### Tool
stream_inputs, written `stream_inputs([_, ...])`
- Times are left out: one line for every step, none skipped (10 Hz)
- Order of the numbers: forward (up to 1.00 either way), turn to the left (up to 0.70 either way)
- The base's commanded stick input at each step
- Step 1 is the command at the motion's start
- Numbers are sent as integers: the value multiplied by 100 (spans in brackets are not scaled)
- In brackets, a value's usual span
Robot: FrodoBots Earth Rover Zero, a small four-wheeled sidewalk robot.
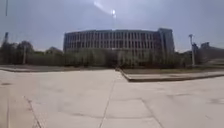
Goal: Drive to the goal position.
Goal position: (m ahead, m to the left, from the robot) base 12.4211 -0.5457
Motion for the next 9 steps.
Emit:
stream_inputs([70, 0])
stream_inputs([70, 0])
stream_inputs([70, 0])
stream_inputs([70, 0])
stream_inputs([70, 0])
stream_inputs([70, 0])
stream_inputs([70, 0])
stream_inputs([70, 0])
stream_inputs([70, 0])
